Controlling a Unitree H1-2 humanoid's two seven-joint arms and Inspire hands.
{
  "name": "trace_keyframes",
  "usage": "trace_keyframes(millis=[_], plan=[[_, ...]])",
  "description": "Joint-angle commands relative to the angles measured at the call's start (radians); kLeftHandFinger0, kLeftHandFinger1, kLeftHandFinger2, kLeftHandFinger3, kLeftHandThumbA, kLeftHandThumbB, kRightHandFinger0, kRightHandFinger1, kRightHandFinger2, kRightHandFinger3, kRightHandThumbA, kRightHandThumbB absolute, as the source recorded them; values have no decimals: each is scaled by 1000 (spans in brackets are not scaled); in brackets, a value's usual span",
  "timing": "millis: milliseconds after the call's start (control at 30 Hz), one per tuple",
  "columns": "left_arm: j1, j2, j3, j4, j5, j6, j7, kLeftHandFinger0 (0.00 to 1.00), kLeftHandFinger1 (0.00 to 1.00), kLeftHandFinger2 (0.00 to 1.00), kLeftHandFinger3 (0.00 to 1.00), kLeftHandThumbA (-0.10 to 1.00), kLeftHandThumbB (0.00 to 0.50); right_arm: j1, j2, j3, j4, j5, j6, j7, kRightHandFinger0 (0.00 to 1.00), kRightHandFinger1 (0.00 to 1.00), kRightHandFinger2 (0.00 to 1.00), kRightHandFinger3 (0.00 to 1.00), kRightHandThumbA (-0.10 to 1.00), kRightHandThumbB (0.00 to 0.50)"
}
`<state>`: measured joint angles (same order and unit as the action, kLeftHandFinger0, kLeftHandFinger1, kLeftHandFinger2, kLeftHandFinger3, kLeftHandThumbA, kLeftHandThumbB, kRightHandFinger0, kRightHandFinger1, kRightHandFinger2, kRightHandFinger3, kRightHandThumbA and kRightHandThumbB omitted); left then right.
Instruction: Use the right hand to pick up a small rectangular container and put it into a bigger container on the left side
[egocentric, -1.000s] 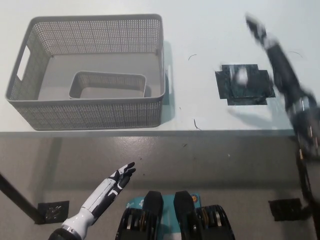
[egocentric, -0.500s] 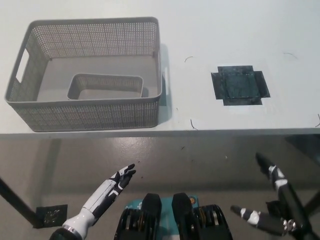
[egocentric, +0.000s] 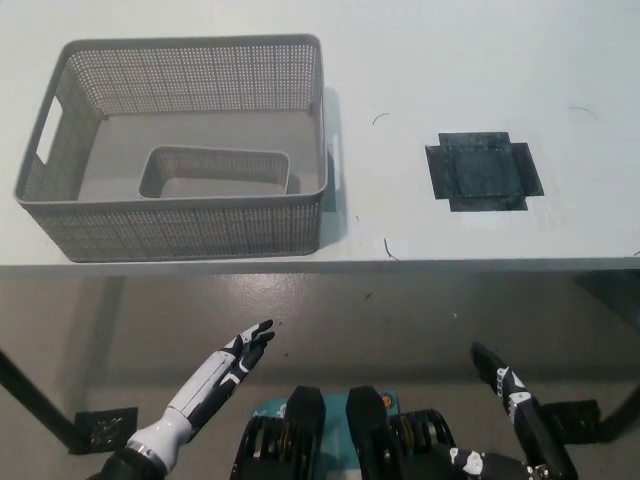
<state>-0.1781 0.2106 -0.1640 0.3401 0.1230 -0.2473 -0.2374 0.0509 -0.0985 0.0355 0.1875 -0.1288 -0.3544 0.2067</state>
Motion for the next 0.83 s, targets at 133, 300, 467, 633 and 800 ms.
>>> trace_keyframes(millis=[133,300,467,633,800], plan=[[-23,4,-6,-15,21,-38,7,1000,1000,1000,1000,1000,317,-48,-34,33,61,-8,-99,-10,1000,1000,1000,1000,1000,401],[-20,5,-5,-11,13,-47,2,1000,1000,1000,1000,1000,297,-40,-38,55,53,-37,-95,-22,1000,1000,1000,1000,1000,401],[-29,7,-2,-10,28,-41,14,1000,1000,1000,1000,1000,316,-54,-42,64,39,-41,-72,-24,1000,1000,1000,1000,1000,403],[-28,5,2,-7,18,-46,10,1000,1000,1000,1000,1000,312,-60,-43,66,50,-36,-87,-30,1000,1000,1000,1000,1000,391],[-20,7,3,-11,13,-43,7,1000,1000,1000,1000,1000,309,-58,-43,72,41,-41,-77,-31,1000,1000,1000,1000,1000,384]])
